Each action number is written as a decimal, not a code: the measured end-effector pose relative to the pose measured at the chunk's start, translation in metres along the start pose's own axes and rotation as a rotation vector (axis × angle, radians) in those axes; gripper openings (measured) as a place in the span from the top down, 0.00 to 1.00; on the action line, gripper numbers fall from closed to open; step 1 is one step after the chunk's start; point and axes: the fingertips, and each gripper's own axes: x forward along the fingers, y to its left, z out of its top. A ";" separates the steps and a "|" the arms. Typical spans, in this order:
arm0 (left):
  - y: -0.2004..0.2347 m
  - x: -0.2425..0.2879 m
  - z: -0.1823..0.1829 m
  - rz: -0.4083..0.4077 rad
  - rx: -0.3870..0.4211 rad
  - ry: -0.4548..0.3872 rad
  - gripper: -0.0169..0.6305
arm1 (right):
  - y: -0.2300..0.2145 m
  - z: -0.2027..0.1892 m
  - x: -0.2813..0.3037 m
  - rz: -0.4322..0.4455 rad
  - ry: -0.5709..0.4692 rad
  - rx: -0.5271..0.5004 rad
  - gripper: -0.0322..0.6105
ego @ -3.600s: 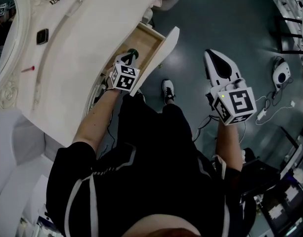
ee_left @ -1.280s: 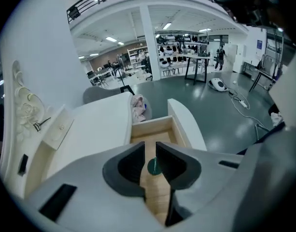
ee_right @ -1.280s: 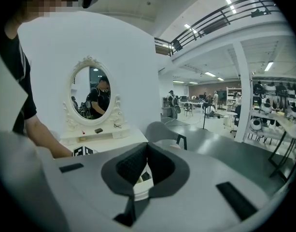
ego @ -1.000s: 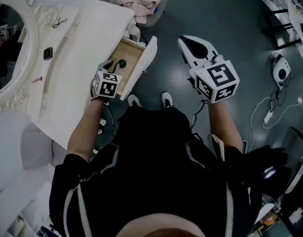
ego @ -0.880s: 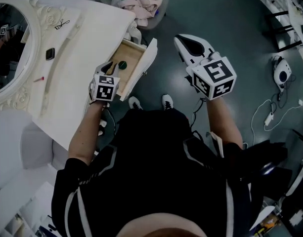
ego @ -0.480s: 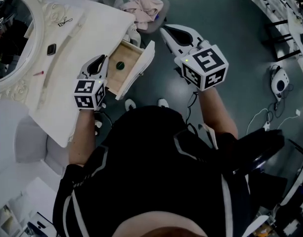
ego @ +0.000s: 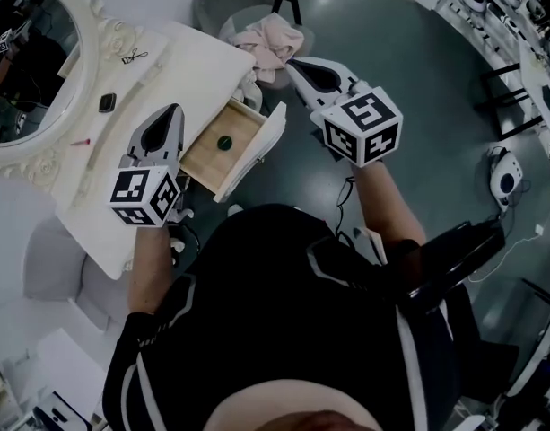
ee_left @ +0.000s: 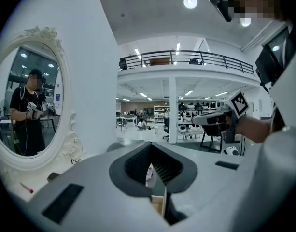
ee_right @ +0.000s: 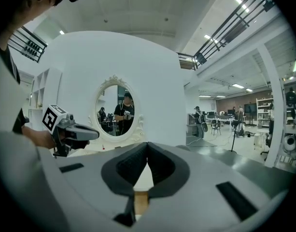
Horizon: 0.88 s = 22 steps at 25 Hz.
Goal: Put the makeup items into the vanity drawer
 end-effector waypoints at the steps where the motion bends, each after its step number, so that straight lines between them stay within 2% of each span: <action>1: 0.001 -0.001 0.005 0.002 0.001 -0.010 0.97 | 0.001 0.001 0.002 0.006 0.001 -0.002 0.94; 5: 0.004 -0.007 0.022 -0.015 -0.031 -0.048 0.97 | 0.006 0.007 0.011 0.034 0.001 -0.027 0.94; 10: 0.009 -0.011 0.029 -0.033 -0.066 -0.081 0.97 | 0.008 0.011 0.022 0.027 -0.001 -0.033 0.94; 18: 0.025 -0.017 0.033 0.009 -0.042 -0.093 0.97 | 0.008 0.016 0.030 -0.016 0.012 -0.067 0.94; 22: 0.025 -0.020 0.037 -0.038 -0.072 -0.112 0.97 | 0.009 0.020 0.032 -0.022 0.010 -0.075 0.94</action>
